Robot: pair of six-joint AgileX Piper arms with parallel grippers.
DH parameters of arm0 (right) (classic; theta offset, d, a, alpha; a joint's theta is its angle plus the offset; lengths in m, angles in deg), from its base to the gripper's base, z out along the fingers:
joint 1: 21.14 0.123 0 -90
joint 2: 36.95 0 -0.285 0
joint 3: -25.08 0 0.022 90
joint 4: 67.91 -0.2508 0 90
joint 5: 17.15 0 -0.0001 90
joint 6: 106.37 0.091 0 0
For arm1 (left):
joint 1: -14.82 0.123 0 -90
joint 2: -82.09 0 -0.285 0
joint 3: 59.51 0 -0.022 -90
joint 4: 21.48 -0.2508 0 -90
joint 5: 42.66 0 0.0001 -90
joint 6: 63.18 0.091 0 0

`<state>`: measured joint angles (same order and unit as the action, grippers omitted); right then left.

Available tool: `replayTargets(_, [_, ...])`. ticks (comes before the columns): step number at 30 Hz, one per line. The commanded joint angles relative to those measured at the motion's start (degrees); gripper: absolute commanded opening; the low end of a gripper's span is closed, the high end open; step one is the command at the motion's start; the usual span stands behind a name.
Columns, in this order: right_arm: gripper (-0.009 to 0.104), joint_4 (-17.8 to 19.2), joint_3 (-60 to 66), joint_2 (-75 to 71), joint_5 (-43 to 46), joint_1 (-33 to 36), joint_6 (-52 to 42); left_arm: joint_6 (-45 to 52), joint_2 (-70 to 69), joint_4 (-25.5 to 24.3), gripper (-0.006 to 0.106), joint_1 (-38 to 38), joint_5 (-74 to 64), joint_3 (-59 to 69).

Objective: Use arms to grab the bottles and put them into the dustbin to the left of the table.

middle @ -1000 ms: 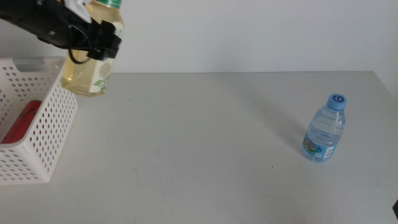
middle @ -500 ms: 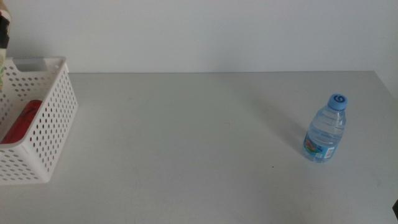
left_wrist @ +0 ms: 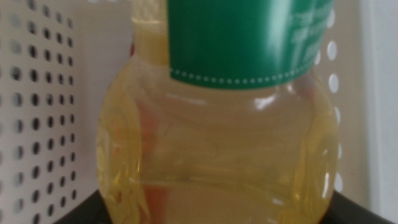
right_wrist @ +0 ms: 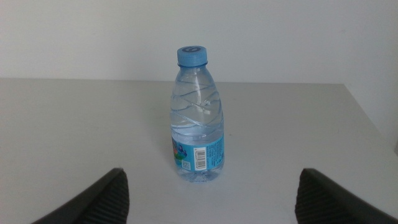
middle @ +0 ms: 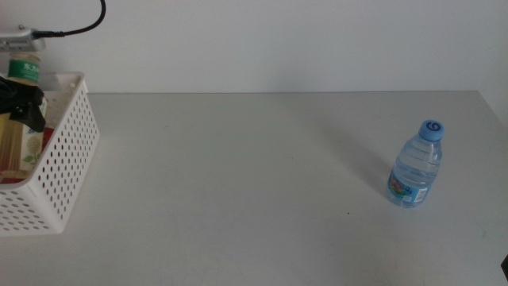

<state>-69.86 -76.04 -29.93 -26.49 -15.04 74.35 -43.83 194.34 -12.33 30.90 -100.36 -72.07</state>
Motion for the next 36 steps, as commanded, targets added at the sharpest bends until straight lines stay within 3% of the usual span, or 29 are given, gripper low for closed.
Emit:
replayTargets(1, [0.094, 0.3, -0.5, -1.2, 4.1, 0.2, -0.3, 0.1, -2.1, 2.5, 0.001, 0.0, 1.9, -2.5])
replayTargets(7, [0.094, 0.3, -0.5, -1.2, 4.1, 0.2, -0.3, 0.3, 0.6, 2.5, 0.023, 0.0, 0.3, -2.5])
replayTargets(14, [0.094, 0.3, -0.5, -1.2, 4.1, 0.2, -0.3, 2.0, 1.3, 2.3, 0.076, 0.0, 0.6, -2.4])
replayTargets(17, [0.094, 0.3, -0.5, -1.2, 4.1, 0.2, -0.3, 1.3, 0.9, 2.2, 0.093, 0.0, 0.2, -2.4])
replayTargets(24, [0.094, 0.3, -0.5, -1.2, 4.1, 0.2, -0.3, 0.2, -2.9, 2.7, 0.094, -0.1, -0.6, -2.5])
replayTargets(32, [0.094, 0.3, -0.5, -1.2, 4.1, 0.2, -0.3, 9.0, -12.3, 15.4, 0.094, -1.0, 0.0, -2.3])
replayTargets(36, [0.094, 0.3, -0.5, -1.2, 4.1, 0.2, -0.3, 14.5, -17.1, 17.6, 0.094, -5.8, -1.1, -2.3])
